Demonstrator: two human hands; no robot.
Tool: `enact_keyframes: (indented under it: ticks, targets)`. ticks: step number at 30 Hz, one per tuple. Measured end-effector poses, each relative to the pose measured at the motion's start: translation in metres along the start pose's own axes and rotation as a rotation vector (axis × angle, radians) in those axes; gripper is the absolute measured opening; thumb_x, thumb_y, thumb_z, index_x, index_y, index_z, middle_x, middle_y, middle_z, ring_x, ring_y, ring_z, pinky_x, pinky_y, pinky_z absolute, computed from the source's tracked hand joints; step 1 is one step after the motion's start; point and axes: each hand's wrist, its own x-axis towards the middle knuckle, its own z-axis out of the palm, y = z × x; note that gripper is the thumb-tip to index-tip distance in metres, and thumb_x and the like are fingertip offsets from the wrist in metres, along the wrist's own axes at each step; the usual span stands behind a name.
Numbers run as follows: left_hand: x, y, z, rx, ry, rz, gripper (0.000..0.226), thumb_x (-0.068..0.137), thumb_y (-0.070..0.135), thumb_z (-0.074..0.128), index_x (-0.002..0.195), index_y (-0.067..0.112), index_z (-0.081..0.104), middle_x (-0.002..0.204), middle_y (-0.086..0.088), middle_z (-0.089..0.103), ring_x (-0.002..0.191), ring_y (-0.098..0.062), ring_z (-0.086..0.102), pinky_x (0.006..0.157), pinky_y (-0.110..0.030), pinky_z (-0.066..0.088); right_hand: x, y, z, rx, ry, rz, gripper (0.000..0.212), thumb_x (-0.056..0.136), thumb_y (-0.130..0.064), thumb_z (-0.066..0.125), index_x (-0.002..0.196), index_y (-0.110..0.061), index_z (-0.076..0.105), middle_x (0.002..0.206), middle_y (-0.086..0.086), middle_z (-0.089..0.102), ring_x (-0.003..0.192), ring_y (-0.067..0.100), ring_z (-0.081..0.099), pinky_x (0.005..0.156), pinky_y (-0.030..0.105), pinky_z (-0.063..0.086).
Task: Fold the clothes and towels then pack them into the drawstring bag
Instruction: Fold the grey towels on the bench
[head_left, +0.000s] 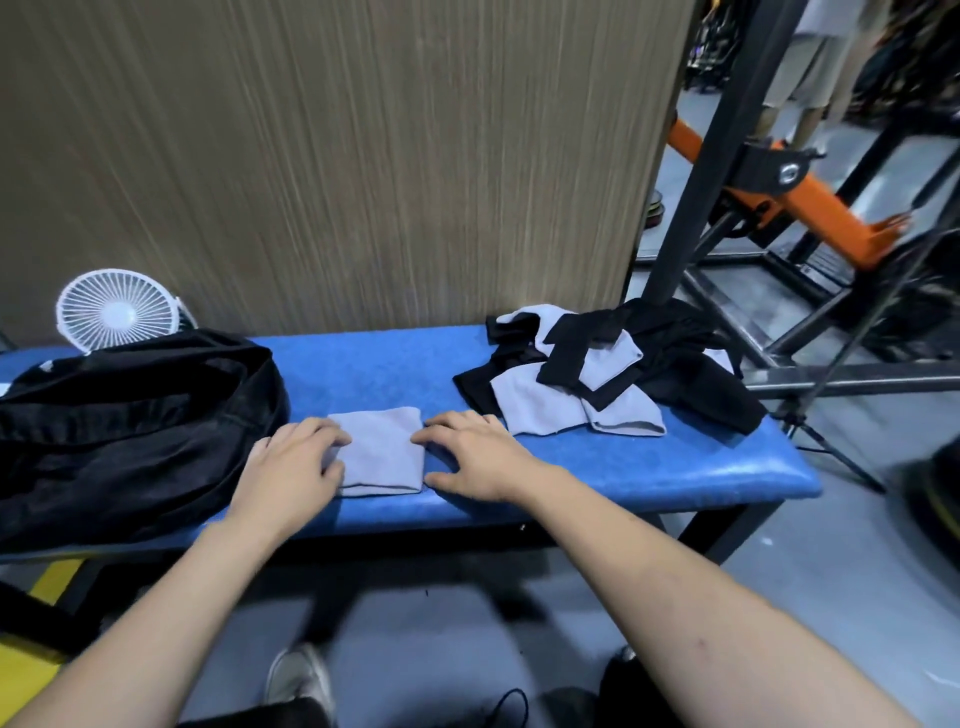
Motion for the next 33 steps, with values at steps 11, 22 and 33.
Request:
enact_keyframes:
  ticks: [11, 22, 33]
  targets:
    - [0.032, 0.108, 0.017, -0.101, 0.119, 0.141, 0.025, 0.089, 0.031, 0.061, 0.114, 0.029, 0.065, 0.115, 0.009, 0.056, 0.113, -0.019, 0.048, 0.092, -0.032, 0.032, -0.048, 0.074, -0.035, 0.145, 0.259, 0.121, 0.036, 0.086, -0.028, 0.067, 0.121, -0.021, 0.064, 0.115, -0.001, 0.061, 0.112, 0.024, 0.053, 0.099, 0.04, 0.043]
    - [0.05, 0.197, 0.052, -0.309, 0.0, 0.191, 0.036, 0.09, 0.043, 0.061, 0.122, 0.028, 0.06, 0.122, 0.013, 0.054, 0.108, -0.017, 0.047, 0.094, -0.031, 0.037, -0.077, 0.11, -0.046, 0.044, 0.292, 0.276, 0.045, 0.089, -0.027, 0.064, 0.133, -0.021, 0.054, 0.129, -0.006, 0.052, 0.115, 0.018, 0.048, 0.097, 0.035, 0.042]
    - [0.049, 0.202, 0.038, -0.335, 0.167, 0.128, 0.017, 0.102, 0.035, 0.047, 0.095, 0.023, 0.057, 0.105, 0.01, 0.054, 0.081, -0.022, 0.059, 0.066, -0.038, 0.047, -0.076, 0.109, -0.045, -0.205, 0.326, 0.375, 0.043, 0.084, -0.025, 0.066, 0.126, -0.025, 0.059, 0.126, -0.005, 0.052, 0.11, 0.024, 0.05, 0.091, 0.039, 0.043]
